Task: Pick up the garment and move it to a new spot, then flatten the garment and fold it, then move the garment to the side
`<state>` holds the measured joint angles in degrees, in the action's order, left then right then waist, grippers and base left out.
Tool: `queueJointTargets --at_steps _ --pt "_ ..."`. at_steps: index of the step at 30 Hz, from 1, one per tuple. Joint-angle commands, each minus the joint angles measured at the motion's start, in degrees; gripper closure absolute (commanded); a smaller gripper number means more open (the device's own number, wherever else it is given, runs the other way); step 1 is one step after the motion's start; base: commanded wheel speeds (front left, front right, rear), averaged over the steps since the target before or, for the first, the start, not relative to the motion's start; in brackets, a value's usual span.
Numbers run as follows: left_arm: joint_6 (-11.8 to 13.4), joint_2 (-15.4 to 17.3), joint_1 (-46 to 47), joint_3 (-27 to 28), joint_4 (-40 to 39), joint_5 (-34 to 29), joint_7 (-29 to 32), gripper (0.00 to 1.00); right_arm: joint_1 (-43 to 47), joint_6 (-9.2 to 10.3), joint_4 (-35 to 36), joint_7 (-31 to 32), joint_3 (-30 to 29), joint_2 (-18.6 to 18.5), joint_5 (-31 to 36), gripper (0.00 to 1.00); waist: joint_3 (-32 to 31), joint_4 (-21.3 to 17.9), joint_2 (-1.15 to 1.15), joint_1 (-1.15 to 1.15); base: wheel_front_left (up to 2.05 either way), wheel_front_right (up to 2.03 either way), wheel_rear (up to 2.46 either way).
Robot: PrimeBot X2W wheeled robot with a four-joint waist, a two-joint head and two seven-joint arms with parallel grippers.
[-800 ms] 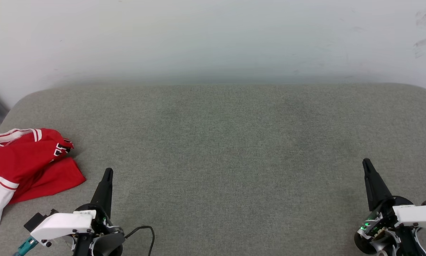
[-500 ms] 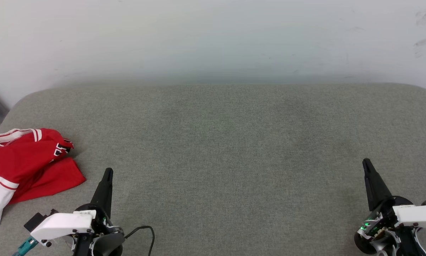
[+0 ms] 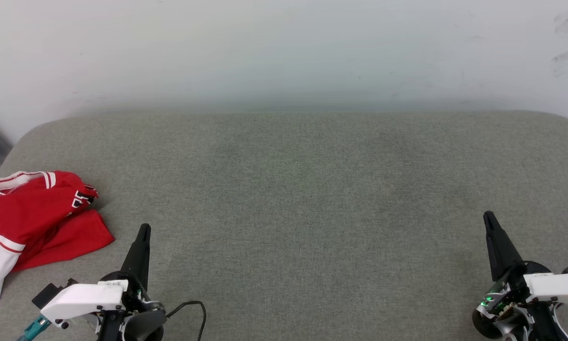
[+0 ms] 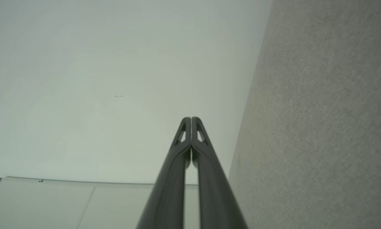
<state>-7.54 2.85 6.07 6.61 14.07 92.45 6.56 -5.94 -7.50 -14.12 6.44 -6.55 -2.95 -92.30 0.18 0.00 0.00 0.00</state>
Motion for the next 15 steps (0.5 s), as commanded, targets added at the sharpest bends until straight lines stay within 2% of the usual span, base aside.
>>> queueJointTargets --at_steps 1,9,10,15 --pt "-0.13 -0.12 0.36 0.07 0.01 -0.07 0.11 1.00 -0.57 0.02 -0.06 0.09 0.02 0.18 -0.23 1.00 0.00 0.00 0.00 0.00 0.00 0.00 0.00" --pt "0.01 -0.01 -0.01 -0.02 0.07 0.00 -0.01 1.00 0.01 0.00 -0.05 -0.01 0.00 0.00 0.00 1.00 0.00 0.00 0.00 0.00 0.00 0.00 0.00" --pt "0.01 -0.02 -0.18 -0.13 0.37 -0.01 -0.05 0.00 0.25 0.00 -0.34 -0.04 0.04 0.01 -0.01 0.00 0.00 0.00 0.00 0.00 0.00 0.00 0.00" --pt "0.02 -0.05 -0.27 -1.65 -0.05 -0.06 -1.36 0.00 0.94 0.00 0.49 -1.02 0.59 0.02 0.05 0.00 0.00 0.01 0.00 0.00 0.00 0.00 0.00"
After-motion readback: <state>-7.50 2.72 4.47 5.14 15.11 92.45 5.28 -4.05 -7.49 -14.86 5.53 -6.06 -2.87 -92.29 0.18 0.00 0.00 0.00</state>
